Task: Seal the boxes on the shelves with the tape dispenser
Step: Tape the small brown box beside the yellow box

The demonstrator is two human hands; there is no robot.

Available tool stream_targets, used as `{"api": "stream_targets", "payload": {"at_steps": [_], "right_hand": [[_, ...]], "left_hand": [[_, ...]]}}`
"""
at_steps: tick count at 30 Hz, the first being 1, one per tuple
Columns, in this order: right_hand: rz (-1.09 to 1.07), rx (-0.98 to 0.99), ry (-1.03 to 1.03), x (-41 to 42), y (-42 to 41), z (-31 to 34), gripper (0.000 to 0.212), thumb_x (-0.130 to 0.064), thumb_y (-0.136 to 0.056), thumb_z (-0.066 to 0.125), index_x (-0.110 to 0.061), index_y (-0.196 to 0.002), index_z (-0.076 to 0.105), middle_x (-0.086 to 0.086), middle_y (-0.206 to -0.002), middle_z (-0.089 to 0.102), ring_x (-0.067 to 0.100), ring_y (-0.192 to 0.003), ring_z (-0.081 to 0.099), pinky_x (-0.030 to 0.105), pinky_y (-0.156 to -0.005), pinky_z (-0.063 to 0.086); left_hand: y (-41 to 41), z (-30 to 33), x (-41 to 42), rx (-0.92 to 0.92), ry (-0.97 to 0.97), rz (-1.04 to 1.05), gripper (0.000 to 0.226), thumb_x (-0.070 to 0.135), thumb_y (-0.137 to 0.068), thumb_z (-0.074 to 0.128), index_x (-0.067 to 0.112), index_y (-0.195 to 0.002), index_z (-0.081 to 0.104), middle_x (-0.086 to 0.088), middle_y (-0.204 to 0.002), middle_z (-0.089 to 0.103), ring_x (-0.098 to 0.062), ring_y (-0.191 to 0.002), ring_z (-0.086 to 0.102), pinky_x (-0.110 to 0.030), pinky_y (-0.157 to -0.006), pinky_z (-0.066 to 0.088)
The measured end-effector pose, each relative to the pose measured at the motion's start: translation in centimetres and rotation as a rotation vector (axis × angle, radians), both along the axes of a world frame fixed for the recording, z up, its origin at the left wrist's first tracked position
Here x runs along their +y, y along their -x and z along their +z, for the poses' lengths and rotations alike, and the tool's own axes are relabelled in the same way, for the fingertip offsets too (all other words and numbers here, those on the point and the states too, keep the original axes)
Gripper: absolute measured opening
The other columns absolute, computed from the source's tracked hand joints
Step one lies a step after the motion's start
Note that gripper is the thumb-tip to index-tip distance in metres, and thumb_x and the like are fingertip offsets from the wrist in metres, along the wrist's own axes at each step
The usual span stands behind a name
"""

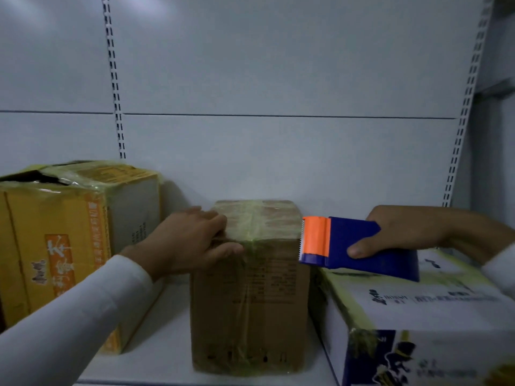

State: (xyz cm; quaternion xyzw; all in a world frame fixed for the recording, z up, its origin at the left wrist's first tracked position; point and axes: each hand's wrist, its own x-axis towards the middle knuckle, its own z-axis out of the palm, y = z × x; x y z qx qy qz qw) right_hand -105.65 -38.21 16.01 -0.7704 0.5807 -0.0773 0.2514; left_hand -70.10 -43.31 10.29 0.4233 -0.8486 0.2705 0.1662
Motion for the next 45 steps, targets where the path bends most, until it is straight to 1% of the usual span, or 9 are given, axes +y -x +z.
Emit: {"api": "stream_targets", "payload": {"at_steps": [3, 7, 16, 22, 26, 29, 33, 39, 45], "right_hand": [[0.003, -0.025, -0.002, -0.4, 0.1, -0.2, 0.064, -0.058, -0.07, 0.075, 0.0, -0.096, 0.071, 0.013, -0.092, 0.076, 0.025, -0.079, 0.071, 0.035, -0.077, 0.05], [0.028, -0.029, -0.002, -0.8, 0.4, -0.3, 0.073, -0.063, -0.067, 0.078, 0.002, -0.099, 0.069, 0.017, -0.096, 0.075, 0.027, -0.081, 0.07, 0.035, -0.077, 0.049], [0.074, 0.043, -0.053, -0.3, 5.2, 0.4, 0.064, -0.066, -0.066, 0.073, -0.01, -0.095, 0.074, 0.009, -0.096, 0.077, 0.033, -0.089, 0.073, 0.039, -0.079, 0.056], [-0.03, 0.065, -0.002, 0.3, 7.0, -0.8, 0.062, -0.07, -0.067, 0.075, -0.012, -0.088, 0.075, 0.008, -0.087, 0.077, 0.025, -0.077, 0.074, 0.03, -0.068, 0.054], [-0.124, 0.081, 0.111, -0.2, 4.8, -2.5, 0.052, -0.061, -0.075, 0.073, -0.009, -0.075, 0.068, 0.004, -0.069, 0.071, 0.013, -0.058, 0.064, 0.023, -0.055, 0.043], [-0.14, 0.176, 0.172, -0.8, 3.2, -3.1, 0.052, -0.064, -0.077, 0.071, -0.015, -0.065, 0.058, -0.001, -0.062, 0.061, 0.013, -0.053, 0.055, 0.023, -0.052, 0.037], [-0.192, 0.358, 0.308, -1.4, 1.9, -3.3, 0.061, -0.075, -0.071, 0.068, -0.017, -0.063, 0.051, -0.003, -0.061, 0.056, 0.013, -0.053, 0.051, 0.027, -0.051, 0.035], [-0.282, 0.724, 0.587, -1.9, 0.7, -3.8, 0.049, -0.07, -0.074, 0.063, -0.022, -0.075, 0.052, -0.005, -0.067, 0.051, 0.012, -0.056, 0.048, 0.027, -0.049, 0.028], [-0.354, 0.53, 0.512, -1.4, 3.2, -5.5, 0.063, -0.08, -0.071, 0.06, -0.019, -0.065, 0.045, -0.006, -0.059, 0.05, 0.011, -0.049, 0.046, 0.026, -0.047, 0.029]], "left_hand": [[3.9, 1.6, -0.5, -0.133, 0.04, -0.005, 0.089, 0.086, -0.076, 0.004, 0.022, -0.113, 0.054, -0.002, -0.112, 0.062, -0.025, -0.098, 0.06, -0.036, -0.091, 0.045], [7.5, 0.2, -1.4, -0.144, -0.174, -0.101, 0.069, 0.067, -0.092, 0.018, 0.026, -0.146, 0.027, 0.003, -0.152, 0.033, -0.025, -0.13, 0.044, -0.037, -0.103, 0.039], [6.2, -0.8, -2.4, -0.092, -0.112, -0.168, 0.074, 0.074, -0.083, -0.001, 0.036, -0.138, 0.032, 0.009, -0.143, 0.046, -0.018, -0.122, 0.052, -0.032, -0.098, 0.043], [7.5, -0.5, -2.3, -0.108, -0.188, -0.229, 0.057, 0.067, -0.089, -0.001, 0.054, -0.144, 0.005, 0.013, -0.147, 0.04, -0.016, -0.123, 0.05, -0.035, -0.1, 0.042], [9.5, -0.8, -1.5, -0.039, -0.075, -0.156, 0.064, 0.077, -0.082, 0.005, 0.04, -0.121, 0.041, 0.004, -0.113, 0.062, -0.023, -0.09, 0.063, -0.034, -0.073, 0.046], [13.1, -2.6, -0.8, 0.089, 0.08, -0.057, 0.058, 0.084, -0.075, 0.012, 0.03, -0.086, 0.031, 0.0, -0.09, 0.061, -0.026, -0.077, 0.062, -0.032, -0.056, 0.031], [14.2, -3.7, -0.4, 0.2, 0.226, -0.048, 0.046, 0.073, -0.081, 0.032, 0.027, -0.081, 0.027, 0.003, -0.072, 0.061, -0.019, -0.061, 0.062, -0.027, -0.051, 0.023], [14.4, -3.7, -0.1, 0.126, 0.157, 0.039, 0.057, 0.068, -0.082, 0.018, 0.023, -0.096, 0.051, 0.001, -0.096, 0.066, -0.022, -0.083, 0.064, -0.031, -0.058, 0.029], [15.2, -3.0, -0.2, 0.208, 0.018, 0.113, 0.039, 0.059, -0.08, 0.033, 0.022, -0.083, 0.042, -0.004, -0.094, 0.064, -0.027, -0.083, 0.061, -0.032, -0.065, 0.033]]}}
